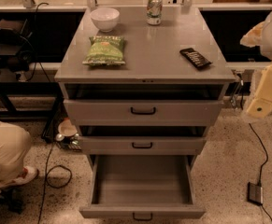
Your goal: Place rxbar chocolate into bottom drawer
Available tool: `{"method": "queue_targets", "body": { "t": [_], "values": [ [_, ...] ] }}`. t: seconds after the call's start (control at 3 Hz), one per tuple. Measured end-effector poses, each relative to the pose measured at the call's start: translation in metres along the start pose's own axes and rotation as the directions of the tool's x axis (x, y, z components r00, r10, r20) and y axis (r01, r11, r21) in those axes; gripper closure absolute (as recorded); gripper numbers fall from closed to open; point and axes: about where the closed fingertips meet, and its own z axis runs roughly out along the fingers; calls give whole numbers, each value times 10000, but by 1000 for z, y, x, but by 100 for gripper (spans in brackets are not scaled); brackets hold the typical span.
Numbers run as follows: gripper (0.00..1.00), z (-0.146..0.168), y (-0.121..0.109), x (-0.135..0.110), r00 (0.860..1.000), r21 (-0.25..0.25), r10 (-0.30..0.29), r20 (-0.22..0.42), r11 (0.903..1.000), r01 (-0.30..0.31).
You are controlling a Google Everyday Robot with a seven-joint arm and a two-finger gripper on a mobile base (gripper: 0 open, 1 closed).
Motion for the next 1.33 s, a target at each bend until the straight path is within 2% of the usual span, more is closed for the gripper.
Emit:
{"method": "queue_targets", "body": {
  "t": [0.33, 0.67, 1.0, 1.33],
  "values": [
    [0, 2, -6, -1, 9998, 109, 152, 155, 9998, -154],
    [0, 24, -38, -5, 9894, 178, 779, 1224, 9966, -807],
    [0, 60, -91, -7, 9424, 164, 1982, 2694, 9775, -2103],
    [0, 113, -152, -4, 8451, -162, 3465, 4071, 9278, -3726]
  ]
}}
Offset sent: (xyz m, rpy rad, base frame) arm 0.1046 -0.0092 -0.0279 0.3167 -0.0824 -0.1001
